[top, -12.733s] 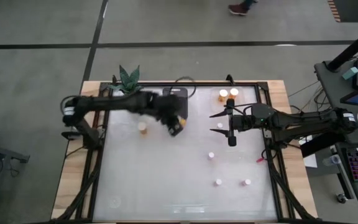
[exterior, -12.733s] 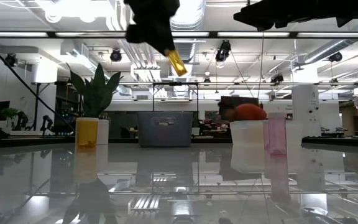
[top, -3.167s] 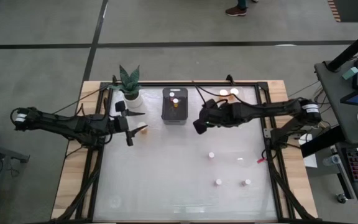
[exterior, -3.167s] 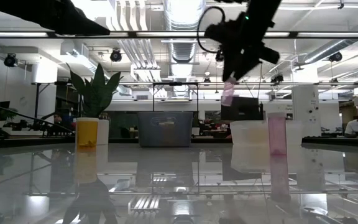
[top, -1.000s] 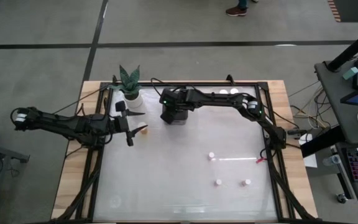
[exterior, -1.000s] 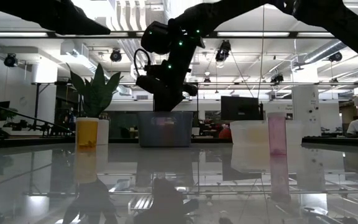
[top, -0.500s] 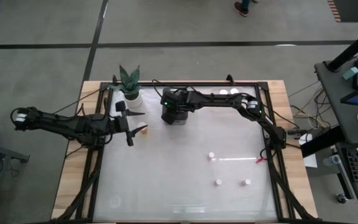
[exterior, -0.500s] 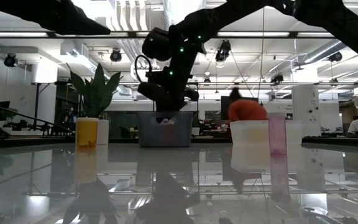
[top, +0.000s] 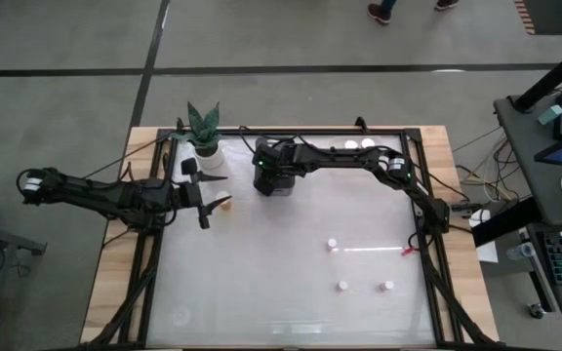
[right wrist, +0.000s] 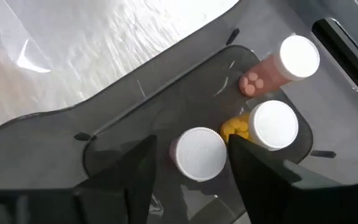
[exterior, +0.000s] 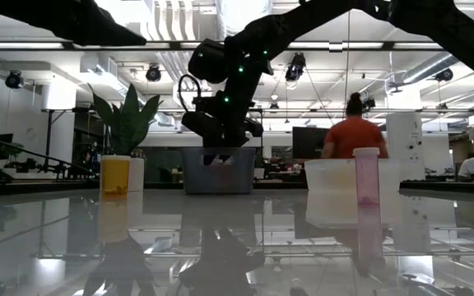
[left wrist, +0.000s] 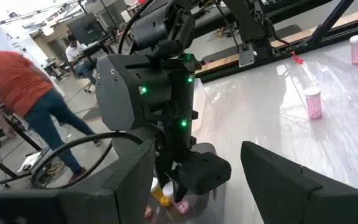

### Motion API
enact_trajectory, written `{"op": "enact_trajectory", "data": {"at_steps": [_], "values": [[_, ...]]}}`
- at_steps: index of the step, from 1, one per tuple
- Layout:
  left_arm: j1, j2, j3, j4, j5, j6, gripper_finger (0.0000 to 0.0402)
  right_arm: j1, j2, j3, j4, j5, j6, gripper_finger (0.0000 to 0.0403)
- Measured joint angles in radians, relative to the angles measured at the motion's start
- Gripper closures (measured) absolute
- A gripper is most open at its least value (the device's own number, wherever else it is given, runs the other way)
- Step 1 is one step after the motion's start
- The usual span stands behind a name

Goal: Pick and place medicine bottles into bin by pill shape (circle, oval)
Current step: Put the small pink pill bottle into the black bin, then put the large orange pill bottle into the transparent bin

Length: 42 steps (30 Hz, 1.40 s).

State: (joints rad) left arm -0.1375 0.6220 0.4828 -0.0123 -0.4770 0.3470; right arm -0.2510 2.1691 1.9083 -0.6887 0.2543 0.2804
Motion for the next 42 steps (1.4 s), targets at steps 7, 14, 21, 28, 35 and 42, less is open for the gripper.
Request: {"op": "enact_trajectory", "data": {"at_steps": [7, 14, 21, 28, 35, 42], "values": [[0.0, 0.003, 0.0, 0.004, 0.0, 0.0, 0.0178, -0.001, -0.006, 0.0, -0.005, 0.0, 0.001, 0.0181], [0.0, 0.008, 0.0, 0.006, 0.0, 0.0, 0.0178, 0.005, -0.059, 0.0, -0.019, 0.0, 0.011, 0.0175], [0.0, 0.01, 0.0, 0.004, 0.0, 0.001, 0.0178, 0.056, -0.145, 0.0, -0.087, 0.0, 0.009, 0.0178], [0.0, 0.011, 0.0, 0.005, 0.0, 0.001, 0.0178, 0.15, -0.218, -0.002, -0.167, 0.0, 0.016, 0.0179], [0.0, 0.011, 0.0, 0.005, -0.003, 0.001, 0.0178, 0.252, -0.249, -0.003, -0.281, 0.0, 0.066, 0.0183], [0.0, 0.014, 0.0, 0.033, -0.003, 0.001, 0.0178, 0.343, -0.252, -0.004, -0.449, 0.0, 0.161, 0.0183]]}}
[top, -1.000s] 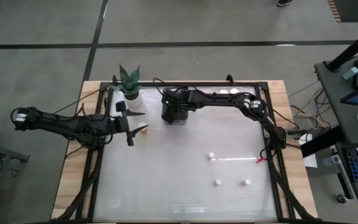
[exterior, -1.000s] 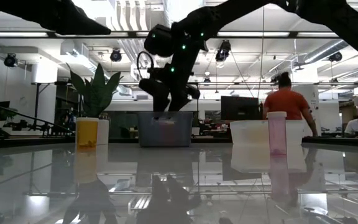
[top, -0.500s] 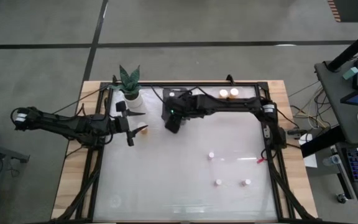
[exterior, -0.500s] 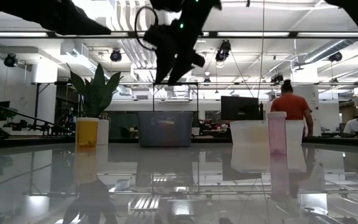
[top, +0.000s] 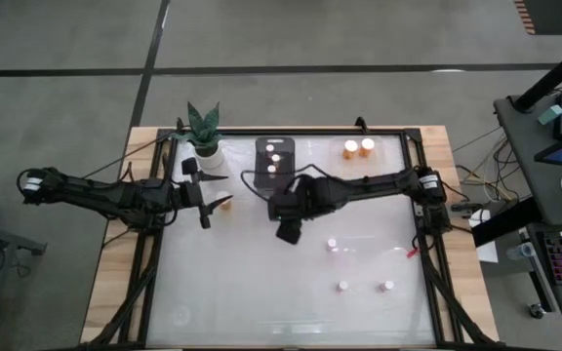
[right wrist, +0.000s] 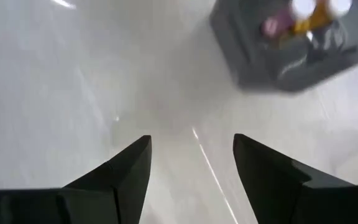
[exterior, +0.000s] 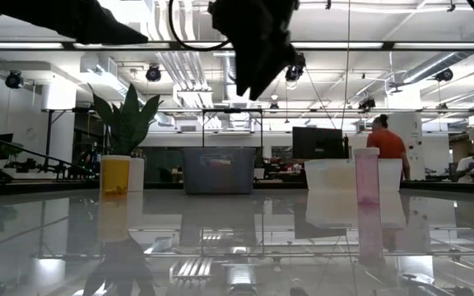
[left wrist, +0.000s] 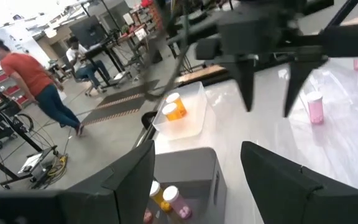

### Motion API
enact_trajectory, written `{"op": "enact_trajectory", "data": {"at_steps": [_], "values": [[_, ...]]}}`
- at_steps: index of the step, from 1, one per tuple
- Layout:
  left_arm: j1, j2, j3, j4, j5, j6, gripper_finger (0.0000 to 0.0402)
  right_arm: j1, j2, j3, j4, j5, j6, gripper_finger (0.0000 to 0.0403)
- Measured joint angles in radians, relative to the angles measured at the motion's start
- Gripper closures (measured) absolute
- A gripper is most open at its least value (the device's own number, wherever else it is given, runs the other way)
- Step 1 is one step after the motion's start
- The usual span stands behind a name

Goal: Pick and place medicine bottles into bin by pill shape (circle, oval)
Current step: Put the large orange pill bottle into the transparent bin

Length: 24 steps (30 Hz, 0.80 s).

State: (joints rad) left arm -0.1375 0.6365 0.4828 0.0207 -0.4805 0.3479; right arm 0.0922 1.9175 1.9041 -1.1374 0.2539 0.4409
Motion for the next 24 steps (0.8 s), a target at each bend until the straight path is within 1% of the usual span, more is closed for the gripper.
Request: {"op": "enact_trajectory", "data": {"at_steps": [5, 8, 12, 19, 24], "values": [[0.0, 0.0, 0.0, 0.007, 0.0, 0.0, 0.0178, 0.057, 0.0, 0.0, -0.106, 0.0, 0.019, 0.0183], [0.0, 0.003, 0.0, 0.017, 0.0, 0.0, 0.0178, 0.088, 0.0, 0.0, -0.135, 0.0, 0.007, 0.0184], [0.0, 0.01, 0.0, 0.041, 0.0, -0.001, 0.0178, 0.13, 0.0, 0.0, -0.133, 0.001, -0.039, 0.0184], [0.0, 0.018, 0.001, 0.049, 0.0, -0.002, 0.0178, 0.169, 0.0, -0.008, -0.096, 0.048, -0.073, 0.0184], [0.0, 0.023, 0.001, 0.049, 0.0, -0.003, 0.0178, 0.176, -0.035, -0.08, -0.002, 0.061, -0.114, 0.0184]]}}
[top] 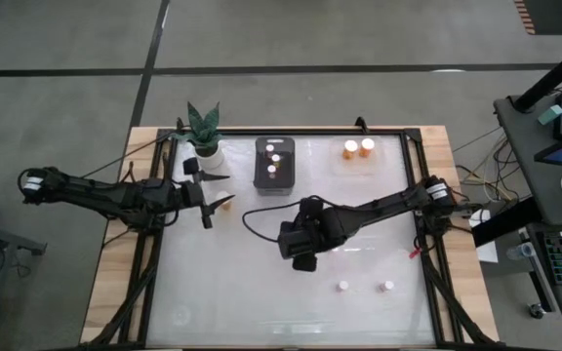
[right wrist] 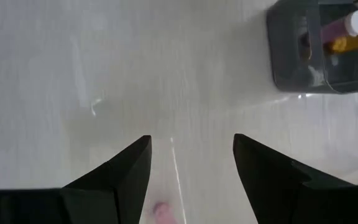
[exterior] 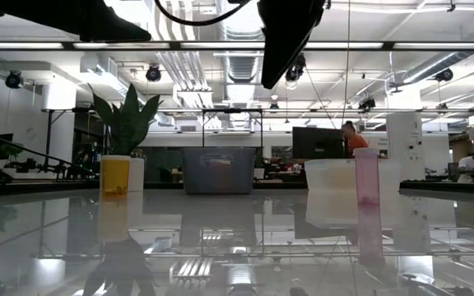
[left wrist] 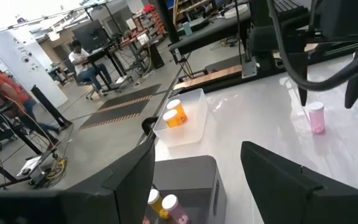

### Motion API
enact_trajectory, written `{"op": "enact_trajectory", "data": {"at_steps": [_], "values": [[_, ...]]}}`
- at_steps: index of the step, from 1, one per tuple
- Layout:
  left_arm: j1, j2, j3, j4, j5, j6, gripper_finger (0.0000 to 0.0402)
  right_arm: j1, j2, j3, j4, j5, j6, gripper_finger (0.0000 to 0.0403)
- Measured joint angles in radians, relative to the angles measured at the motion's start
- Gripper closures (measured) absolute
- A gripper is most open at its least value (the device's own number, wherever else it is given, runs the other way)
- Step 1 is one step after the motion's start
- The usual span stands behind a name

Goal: Pick and place medicine bottles into bin by pill shape (circle, oval)
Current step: Put the large orange pill bottle into the transparent bin

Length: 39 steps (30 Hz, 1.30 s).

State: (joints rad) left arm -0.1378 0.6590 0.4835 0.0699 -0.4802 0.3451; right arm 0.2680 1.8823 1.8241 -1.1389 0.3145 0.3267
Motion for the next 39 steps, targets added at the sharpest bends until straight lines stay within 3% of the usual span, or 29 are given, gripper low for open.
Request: {"op": "enact_trajectory", "data": {"at_steps": [8, 18, 23, 27, 31, 39], "values": [[0.0, 0.02, 0.0, 0.021, 0.0, -0.027, 0.0178, 0.0, -0.162, -0.249, 0.239, 0.0, -0.035, 0.0184], [-0.001, 0.081, 0.0, 0.106, 0.001, -0.158, 0.0178, 0.0, -0.458, -0.684, 0.762, 0.0, -0.147, 0.0184], [-0.003, 0.125, 0.0, 0.037, 0.003, -0.373, 0.0178, 0.0, -0.568, -0.894, 1.027, 0.0, -0.198, 0.0184], [-0.019, 0.145, 0.007, -0.14, 0.016, -0.613, 0.0178, 0.0, -0.634, -1.015, 1.179, 0.0, -0.218, 0.0184], [-0.055, 0.154, 0.012, -0.303, 0.09, -0.827, 0.0178, 0.0, -0.671, -1.096, 1.252, -0.001, -0.223, 0.0184], [-0.175, 0.182, 0.022, -0.451, 0.263, -1.149, 0.0178, 0.0, -0.677, -1.15, 1.289, -0.004, -0.223, 0.0184]]}}
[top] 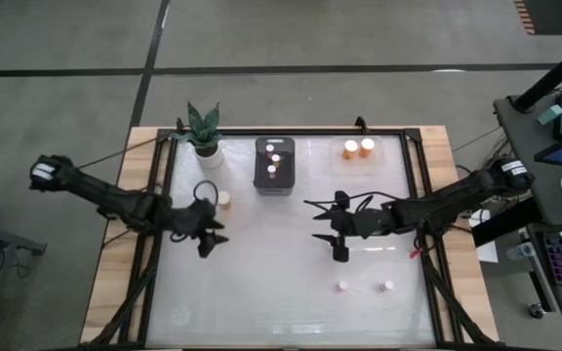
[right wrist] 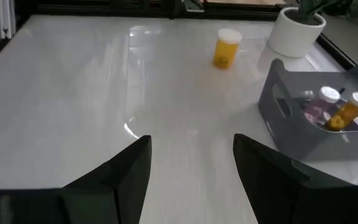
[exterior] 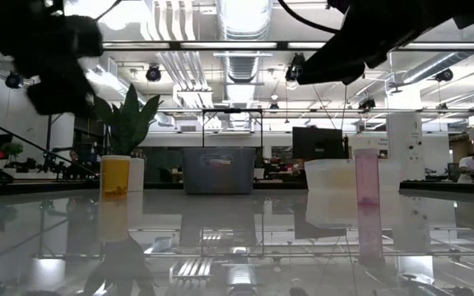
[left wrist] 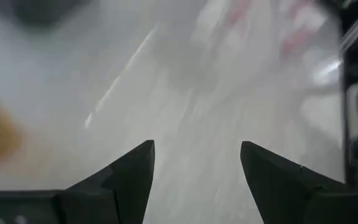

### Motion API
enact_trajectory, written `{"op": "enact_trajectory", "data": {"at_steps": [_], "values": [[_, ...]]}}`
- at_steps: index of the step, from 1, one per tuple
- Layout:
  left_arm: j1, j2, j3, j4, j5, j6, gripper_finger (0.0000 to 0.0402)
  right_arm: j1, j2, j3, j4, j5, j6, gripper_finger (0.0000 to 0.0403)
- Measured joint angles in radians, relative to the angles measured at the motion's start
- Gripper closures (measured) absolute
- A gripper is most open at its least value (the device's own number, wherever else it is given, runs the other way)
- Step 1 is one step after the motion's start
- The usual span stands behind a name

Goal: Pick and place medicine bottles into bin by pill shape (circle, oval)
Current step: Put the large orange pill bottle into the transparent bin

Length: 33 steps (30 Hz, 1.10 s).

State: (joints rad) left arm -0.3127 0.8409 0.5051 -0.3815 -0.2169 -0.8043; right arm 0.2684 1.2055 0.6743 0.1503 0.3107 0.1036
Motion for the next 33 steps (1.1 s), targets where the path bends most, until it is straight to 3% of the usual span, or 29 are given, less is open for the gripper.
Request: {"op": "enact_trajectory", "data": {"at_steps": [3, 16, 20, 29, 33], "values": [[-0.052, 0.041, -0.022, -0.041, -0.032, -0.05, 0.0178, 0.0, 0.007, -0.008, -0.003, -0.001, 0.0, 0.0184], [-0.077, 0.223, -0.122, -0.088, -0.456, -0.08, 0.0178, 0.0, 0.012, -0.019, 0.014, -0.005, 0.001, 0.0184], [-0.074, 0.26, -0.154, 0.003, -0.543, -0.08, 0.0178, 0.0, 0.012, -0.021, 0.021, -0.005, 0.0, 0.0184], [-0.073, 0.359, -0.246, 0.283, -0.624, -0.114, 0.0178, 0.0, 0.012, -0.03, 0.02, -0.005, 0.0, 0.0184], [-0.066, 0.409, -0.253, 0.322, -0.667, -0.157, 0.0178, 0.0, 0.012, -0.03, 0.021, -0.005, 0.0, 0.0184]]}}
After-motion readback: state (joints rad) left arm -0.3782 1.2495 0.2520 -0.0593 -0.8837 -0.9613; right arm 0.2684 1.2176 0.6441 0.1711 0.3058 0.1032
